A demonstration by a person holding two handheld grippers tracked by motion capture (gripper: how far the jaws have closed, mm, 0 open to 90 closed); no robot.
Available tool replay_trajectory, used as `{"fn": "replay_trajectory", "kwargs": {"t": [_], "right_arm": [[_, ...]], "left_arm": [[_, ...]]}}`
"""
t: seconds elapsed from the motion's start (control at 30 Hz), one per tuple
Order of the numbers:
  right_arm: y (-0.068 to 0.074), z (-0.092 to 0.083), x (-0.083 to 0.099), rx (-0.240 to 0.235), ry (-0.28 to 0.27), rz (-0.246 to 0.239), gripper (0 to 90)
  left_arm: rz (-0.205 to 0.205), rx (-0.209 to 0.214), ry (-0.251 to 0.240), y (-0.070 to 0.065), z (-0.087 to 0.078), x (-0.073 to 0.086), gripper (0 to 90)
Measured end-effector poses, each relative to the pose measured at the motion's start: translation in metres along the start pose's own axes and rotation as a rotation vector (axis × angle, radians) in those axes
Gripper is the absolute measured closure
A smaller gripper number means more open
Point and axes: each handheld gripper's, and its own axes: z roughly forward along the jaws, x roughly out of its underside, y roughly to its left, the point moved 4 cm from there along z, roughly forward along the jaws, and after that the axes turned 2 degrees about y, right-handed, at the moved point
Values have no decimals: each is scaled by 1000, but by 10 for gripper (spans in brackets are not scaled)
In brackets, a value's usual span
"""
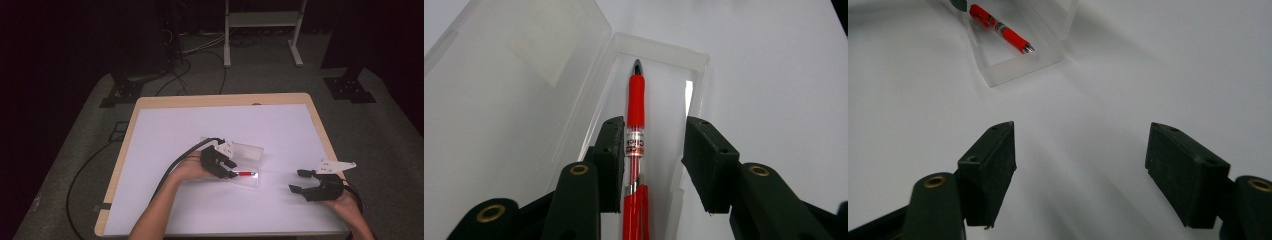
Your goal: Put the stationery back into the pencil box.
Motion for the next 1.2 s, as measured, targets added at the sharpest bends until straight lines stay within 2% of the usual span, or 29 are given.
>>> {"fn": "replay_trajectory", "kwargs": {"t": [0.23, 0.47, 0.6, 0.7, 0.77, 0.93, 1.2], "right_arm": [[0, -1, 0, 4, -2, 3, 273], [-1, 0, 0, 7, -1, 10, 268], [-1, 0, 0, 8, 2, 10, 268], [-1, 1, 0, 10, 5, 7, 268], [-1, 1, 0, 9, 8, 8, 268], [-1, 1, 0, 10, 7, 10, 268], [-2, 2, 1, 10, 12, 12, 264]], "left_arm": [[-13, 5, -13, -3, -5, 4, 579], [-20, -11, -27, -6, -12, 9, 549], [-34, -8, -43, -9, -15, 13, 507], [-38, 18, -42, -11, -18, 15, 501], [-25, 8, -33, -12, -19, 15, 501], [-32, -7, -46, -15, -23, 16, 456], [-40, -19, -58, -18, -28, 21, 432]]}}
